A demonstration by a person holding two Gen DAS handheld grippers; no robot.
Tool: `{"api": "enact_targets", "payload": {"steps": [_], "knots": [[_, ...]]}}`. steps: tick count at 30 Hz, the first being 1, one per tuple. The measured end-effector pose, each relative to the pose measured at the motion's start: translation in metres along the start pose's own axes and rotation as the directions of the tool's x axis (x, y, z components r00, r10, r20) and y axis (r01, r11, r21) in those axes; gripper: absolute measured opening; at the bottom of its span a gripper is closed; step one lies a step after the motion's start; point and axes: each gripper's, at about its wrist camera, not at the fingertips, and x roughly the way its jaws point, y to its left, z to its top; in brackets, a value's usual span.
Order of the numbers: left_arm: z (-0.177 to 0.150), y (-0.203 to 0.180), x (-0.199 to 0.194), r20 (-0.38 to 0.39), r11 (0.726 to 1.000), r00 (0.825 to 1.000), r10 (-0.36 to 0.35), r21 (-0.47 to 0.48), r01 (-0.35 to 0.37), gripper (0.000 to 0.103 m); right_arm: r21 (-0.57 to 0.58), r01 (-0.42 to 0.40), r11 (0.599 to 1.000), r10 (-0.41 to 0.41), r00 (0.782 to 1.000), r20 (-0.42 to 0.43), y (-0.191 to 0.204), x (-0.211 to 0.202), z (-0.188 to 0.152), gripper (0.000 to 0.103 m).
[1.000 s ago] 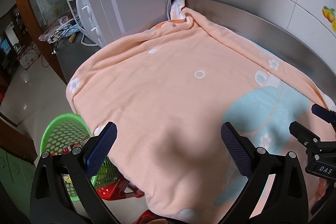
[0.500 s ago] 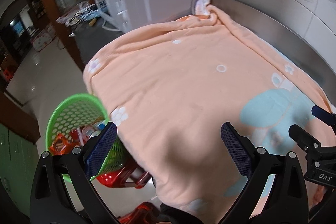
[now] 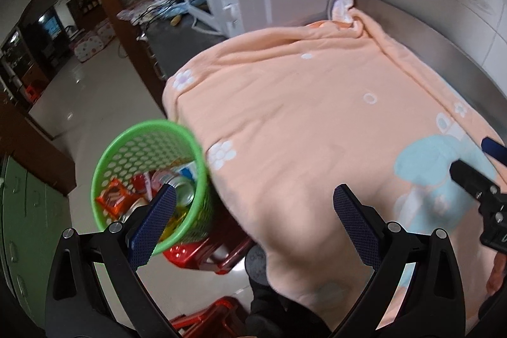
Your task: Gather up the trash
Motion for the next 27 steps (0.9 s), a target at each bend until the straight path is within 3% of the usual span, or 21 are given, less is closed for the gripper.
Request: {"api": "enact_targets", "payload": {"steps": [14, 27], "knots": [[-0.030, 0.040, 0.001, -0.066, 0.990, 0.994, 0.090, -0.100, -0.096, 0.098, -0.095, -0.101, 0.990, 0.099, 0.995, -0.028, 0.037, 0.014, 0.007, 0.092], [-0.041, 0.057, 0.000, -0.088, 0.980, 0.989, 0.122, -0.145, -0.134, 0.098, -0.115, -0.109, 0.987, 0.107, 0.994, -0.027, 0.041, 0.014, 0.008, 0.092]]}}
